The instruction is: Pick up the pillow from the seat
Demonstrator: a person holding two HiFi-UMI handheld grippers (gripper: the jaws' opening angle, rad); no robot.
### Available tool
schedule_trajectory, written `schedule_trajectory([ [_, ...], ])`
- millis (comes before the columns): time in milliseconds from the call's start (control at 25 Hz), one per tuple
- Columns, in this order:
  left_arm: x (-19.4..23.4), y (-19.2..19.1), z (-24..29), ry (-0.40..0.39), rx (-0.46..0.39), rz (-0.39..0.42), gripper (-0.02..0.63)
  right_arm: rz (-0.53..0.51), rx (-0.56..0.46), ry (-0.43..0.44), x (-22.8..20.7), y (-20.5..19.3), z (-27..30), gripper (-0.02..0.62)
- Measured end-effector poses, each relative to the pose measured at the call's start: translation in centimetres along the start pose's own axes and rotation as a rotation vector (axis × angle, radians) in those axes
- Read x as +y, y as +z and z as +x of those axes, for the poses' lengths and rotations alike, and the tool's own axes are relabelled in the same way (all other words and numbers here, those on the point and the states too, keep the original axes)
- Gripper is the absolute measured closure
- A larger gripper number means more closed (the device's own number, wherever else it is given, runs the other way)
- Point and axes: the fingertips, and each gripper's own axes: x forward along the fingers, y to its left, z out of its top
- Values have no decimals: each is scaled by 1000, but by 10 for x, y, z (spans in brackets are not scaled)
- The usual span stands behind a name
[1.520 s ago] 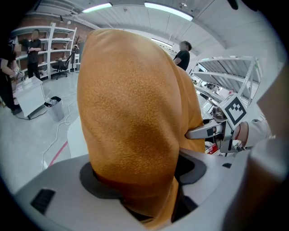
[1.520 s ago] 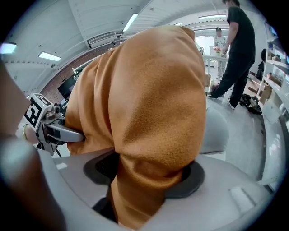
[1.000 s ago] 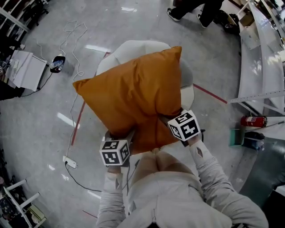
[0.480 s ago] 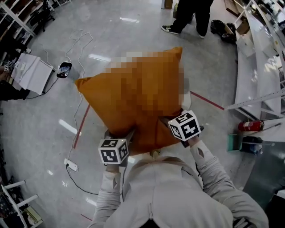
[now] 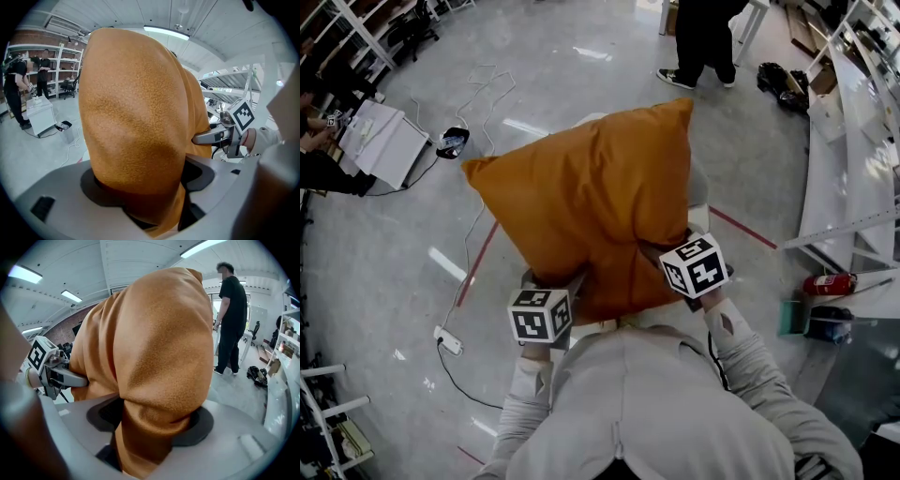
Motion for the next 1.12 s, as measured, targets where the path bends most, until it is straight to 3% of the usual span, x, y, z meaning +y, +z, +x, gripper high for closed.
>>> schedule_trajectory([
  [1120, 19, 6, -7, -10, -19, 0, 272, -27, -10, -5, 14, 14, 8, 314],
])
